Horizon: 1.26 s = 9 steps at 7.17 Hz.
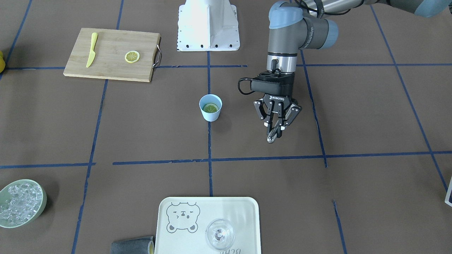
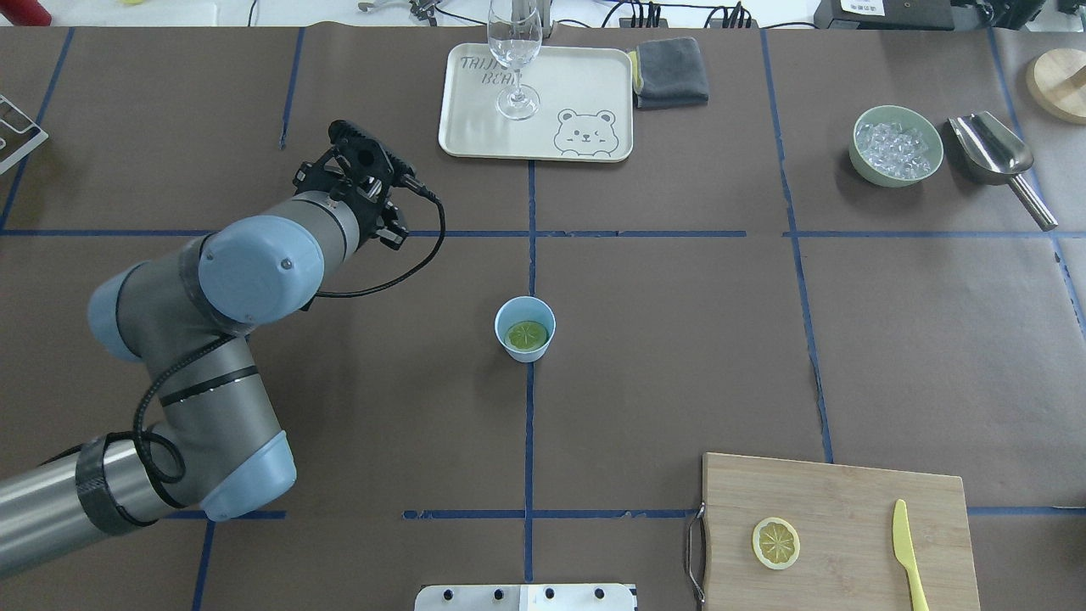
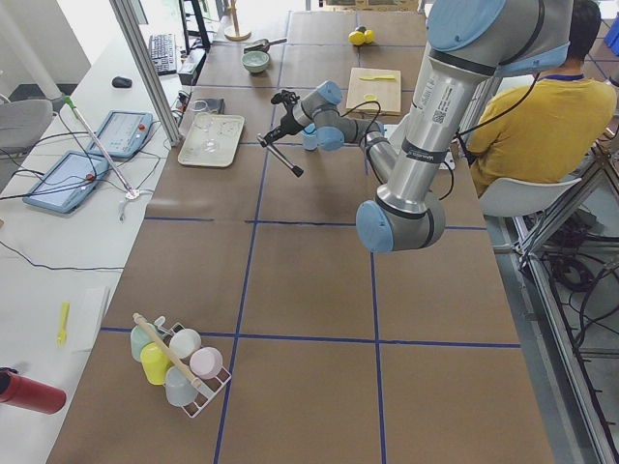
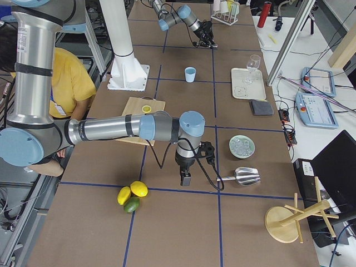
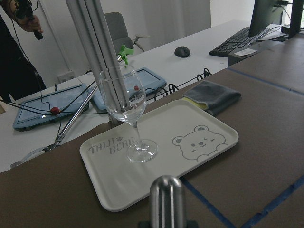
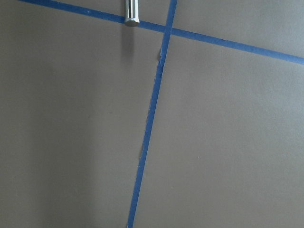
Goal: Squeeze lemon into cup
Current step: 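Lift the muddler out of the cup with the left gripper, then lower the muddler back to its spot on the table and release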
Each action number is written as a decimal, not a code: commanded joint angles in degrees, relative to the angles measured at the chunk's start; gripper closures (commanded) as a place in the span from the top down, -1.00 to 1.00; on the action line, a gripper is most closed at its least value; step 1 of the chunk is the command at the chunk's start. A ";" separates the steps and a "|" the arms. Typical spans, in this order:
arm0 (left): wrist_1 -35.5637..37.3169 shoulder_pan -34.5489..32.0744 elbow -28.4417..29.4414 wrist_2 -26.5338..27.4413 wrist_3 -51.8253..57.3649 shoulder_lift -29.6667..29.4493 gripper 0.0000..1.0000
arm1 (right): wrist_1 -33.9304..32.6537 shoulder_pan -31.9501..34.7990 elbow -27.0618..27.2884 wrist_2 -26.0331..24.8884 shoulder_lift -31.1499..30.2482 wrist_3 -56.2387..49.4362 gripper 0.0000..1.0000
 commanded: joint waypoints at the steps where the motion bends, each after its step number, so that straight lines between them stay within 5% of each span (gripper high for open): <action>1: 13.70 -8.62 -2.20 -11.87 4.00 1.14 -1.00 | 0.01 -0.09 0.06 0.00 0.08 0.06 1.00; 4: 11.38 -17.52 -2.72 -29.89 10.13 12.10 -1.00 | 0.01 0.00 -0.03 0.00 0.08 0.07 1.00; 5: 4.92 -18.66 -2.64 -36.98 9.82 16.66 -1.00 | 0.01 0.00 -0.03 0.00 -0.01 0.06 1.00; 7: -11.07 -18.68 -1.59 -39.95 -3.19 24.33 -1.00 | -0.08 0.00 -0.03 0.00 -0.01 0.06 1.00; 9: -15.09 -18.15 -0.44 -39.35 -18.77 24.88 -1.00 | 0.01 0.00 0.06 0.00 -0.01 0.06 1.00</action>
